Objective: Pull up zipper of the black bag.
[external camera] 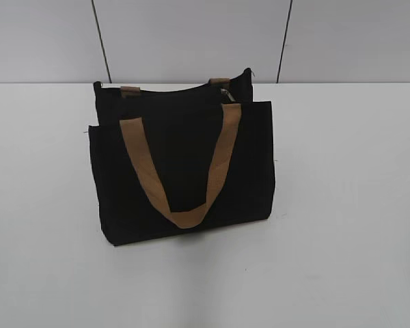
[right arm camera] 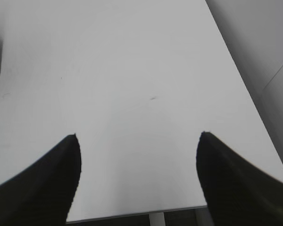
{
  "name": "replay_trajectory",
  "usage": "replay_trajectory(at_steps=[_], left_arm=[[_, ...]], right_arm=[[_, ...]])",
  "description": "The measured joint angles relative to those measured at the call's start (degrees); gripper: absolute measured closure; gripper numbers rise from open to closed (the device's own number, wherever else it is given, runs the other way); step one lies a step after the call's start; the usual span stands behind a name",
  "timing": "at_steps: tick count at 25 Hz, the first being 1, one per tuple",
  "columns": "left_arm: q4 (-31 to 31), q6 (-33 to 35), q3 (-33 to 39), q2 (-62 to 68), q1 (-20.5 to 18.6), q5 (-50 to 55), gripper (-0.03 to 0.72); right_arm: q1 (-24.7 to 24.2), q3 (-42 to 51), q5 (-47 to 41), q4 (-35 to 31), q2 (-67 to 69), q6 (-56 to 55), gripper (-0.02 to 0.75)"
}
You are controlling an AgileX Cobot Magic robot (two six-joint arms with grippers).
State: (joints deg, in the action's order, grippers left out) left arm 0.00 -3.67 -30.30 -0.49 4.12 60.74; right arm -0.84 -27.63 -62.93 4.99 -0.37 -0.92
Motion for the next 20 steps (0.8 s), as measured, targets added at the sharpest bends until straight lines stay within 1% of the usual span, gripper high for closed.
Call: replay_trajectory(at_steps=[3, 13, 20], left_arm=[[0.0, 0.0, 0.0, -0.04, 0.0, 0.0, 0.356], [0.0, 0.0, 0.0, -0.04, 0.0, 0.0, 0.435], [0.0, 0.0, 0.0, -0.04, 0.0, 0.0, 0.446]], right_arm=[[-0.67, 0.0, 0.0, 0.0, 0.0, 0.0, 0.149], [-0.73, 0.0, 0.0, 0.0, 0.0, 0.0, 0.149], [-0.73, 0.0, 0.0, -0.01, 0.0, 0.0, 0.149]])
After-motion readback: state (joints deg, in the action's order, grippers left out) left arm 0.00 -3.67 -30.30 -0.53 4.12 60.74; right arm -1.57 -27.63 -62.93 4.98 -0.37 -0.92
